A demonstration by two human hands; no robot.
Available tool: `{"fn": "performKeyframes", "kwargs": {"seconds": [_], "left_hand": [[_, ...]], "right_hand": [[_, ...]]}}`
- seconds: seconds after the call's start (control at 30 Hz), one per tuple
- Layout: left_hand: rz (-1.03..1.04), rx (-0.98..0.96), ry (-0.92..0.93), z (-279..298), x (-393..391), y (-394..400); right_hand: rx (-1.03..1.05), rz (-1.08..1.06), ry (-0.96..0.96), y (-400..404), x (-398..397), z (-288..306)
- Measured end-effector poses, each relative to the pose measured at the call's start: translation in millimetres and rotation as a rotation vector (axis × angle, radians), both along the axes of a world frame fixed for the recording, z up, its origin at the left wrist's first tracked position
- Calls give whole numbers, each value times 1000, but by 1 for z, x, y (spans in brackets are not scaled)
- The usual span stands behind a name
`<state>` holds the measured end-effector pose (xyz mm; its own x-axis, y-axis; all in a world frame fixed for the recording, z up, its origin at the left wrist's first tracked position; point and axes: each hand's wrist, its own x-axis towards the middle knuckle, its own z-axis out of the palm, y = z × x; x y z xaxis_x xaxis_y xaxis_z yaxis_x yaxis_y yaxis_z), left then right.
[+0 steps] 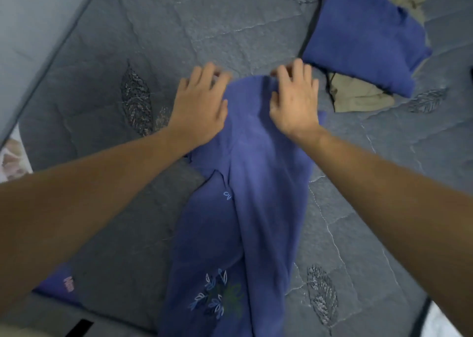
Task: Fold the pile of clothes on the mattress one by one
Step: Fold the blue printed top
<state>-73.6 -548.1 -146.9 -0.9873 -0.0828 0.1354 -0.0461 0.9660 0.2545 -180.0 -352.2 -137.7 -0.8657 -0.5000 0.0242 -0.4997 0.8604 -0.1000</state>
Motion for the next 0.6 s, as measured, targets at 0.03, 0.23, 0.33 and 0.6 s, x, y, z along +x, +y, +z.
{"fn": "performKeyframes", "kwargs": {"seconds": [0.03,0.23,0.33,0.6], "left_hand": [[-105,9,6,-4,16,12],[-274,-24,-247,-54,97,43],[-191,-22,-278,-50,103,48],[35,206,-332,-33,229,75]], "right_hand": [[-72,-25,-8,7,30,-4],[-64,-39,-271,49,191,-48],[-93,-125,-296,54,214,-43],[-30,-203,-381,104,330,-16]]}}
